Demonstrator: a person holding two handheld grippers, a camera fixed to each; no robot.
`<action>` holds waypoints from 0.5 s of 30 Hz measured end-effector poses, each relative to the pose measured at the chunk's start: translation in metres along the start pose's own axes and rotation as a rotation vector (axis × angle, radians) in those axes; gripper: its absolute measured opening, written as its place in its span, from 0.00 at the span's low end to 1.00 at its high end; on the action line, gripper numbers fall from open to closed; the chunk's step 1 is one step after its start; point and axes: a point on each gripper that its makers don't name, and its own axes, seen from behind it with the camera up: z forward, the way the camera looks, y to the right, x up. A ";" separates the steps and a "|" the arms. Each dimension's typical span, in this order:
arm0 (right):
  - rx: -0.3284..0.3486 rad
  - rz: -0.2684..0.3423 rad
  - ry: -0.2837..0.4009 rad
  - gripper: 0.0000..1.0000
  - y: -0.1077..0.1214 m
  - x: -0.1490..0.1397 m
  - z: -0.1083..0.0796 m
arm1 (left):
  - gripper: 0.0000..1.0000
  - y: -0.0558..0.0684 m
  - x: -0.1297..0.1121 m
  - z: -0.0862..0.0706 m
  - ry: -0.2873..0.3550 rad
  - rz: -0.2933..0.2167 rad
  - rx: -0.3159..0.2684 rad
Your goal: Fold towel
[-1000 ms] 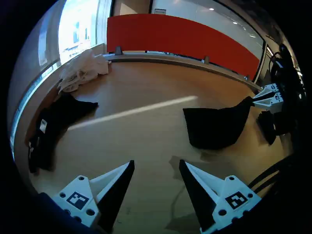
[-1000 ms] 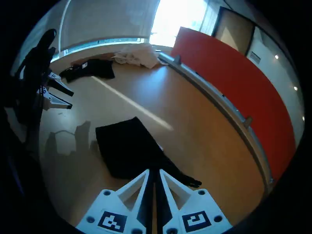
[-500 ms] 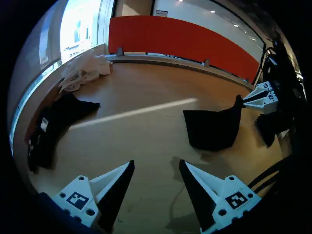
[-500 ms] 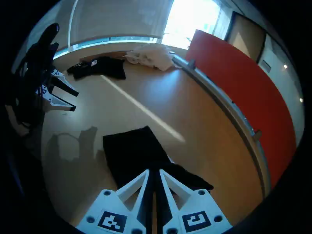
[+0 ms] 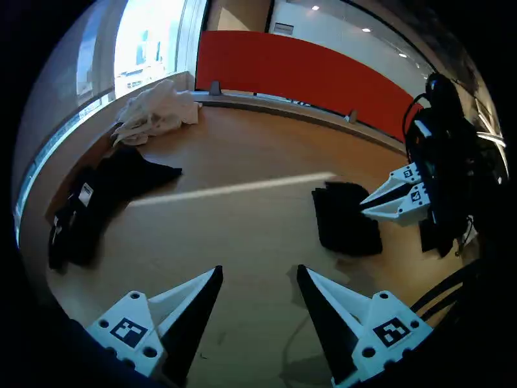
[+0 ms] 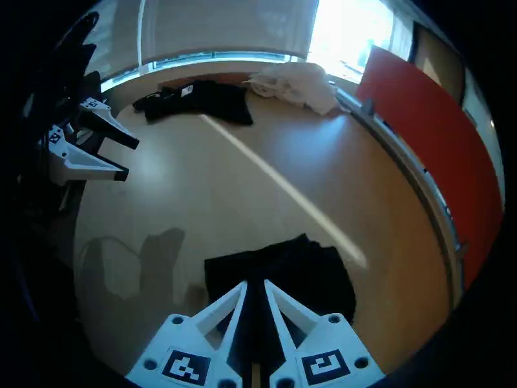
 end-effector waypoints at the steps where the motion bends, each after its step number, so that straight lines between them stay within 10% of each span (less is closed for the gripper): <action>1: 0.014 0.003 -0.008 0.02 -0.004 -0.002 0.005 | 0.85 -0.001 -0.002 -0.001 -0.002 -0.003 0.001; 12: 0.044 0.019 -0.032 0.07 -0.011 -0.007 0.016 | 0.85 -0.008 -0.010 -0.002 -0.013 -0.019 0.008; 15: 0.041 0.030 -0.029 0.21 -0.009 -0.008 0.014 | 0.85 -0.008 -0.008 -0.001 -0.009 -0.021 0.010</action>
